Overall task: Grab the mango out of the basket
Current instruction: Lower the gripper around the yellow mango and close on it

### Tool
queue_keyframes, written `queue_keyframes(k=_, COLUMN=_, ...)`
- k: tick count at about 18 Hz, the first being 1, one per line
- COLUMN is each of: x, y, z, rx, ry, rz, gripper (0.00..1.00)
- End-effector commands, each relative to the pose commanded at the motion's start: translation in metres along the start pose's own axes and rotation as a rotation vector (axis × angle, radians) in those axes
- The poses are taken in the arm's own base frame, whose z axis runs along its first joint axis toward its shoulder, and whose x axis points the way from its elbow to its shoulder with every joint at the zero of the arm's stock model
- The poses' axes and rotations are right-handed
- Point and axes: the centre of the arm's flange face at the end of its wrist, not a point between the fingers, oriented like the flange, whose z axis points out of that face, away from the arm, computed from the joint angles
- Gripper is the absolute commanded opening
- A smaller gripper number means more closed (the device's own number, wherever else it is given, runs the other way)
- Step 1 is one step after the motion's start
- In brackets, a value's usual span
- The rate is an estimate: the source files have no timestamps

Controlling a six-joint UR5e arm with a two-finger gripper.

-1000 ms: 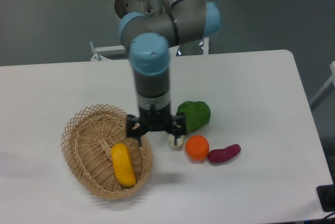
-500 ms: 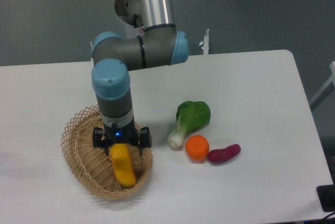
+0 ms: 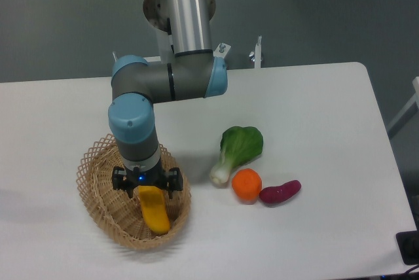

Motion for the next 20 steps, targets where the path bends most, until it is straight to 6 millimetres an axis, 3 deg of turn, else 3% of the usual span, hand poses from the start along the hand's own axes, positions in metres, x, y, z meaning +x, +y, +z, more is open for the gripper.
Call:
queue_keyframes(k=8, x=0.005, y=0.000, z=0.009, rx=-0.007, ry=-0.002, rz=0.014, gripper=1.00)
queue_keyframes(k=13, x=0.009, y=0.005, z=0.013, rx=-0.021, ry=-0.024, rz=0.024, gripper=0.78)
queue_keyframes(k=17, x=0.009, y=0.004, z=0.006, rx=-0.011, ry=-0.034, rz=0.020, gripper=0.63)
queue_keyframes(k=20, x=0.008, y=0.004, z=-0.002, rx=-0.001, ry=-0.043, rz=0.023, gripper=0.62)
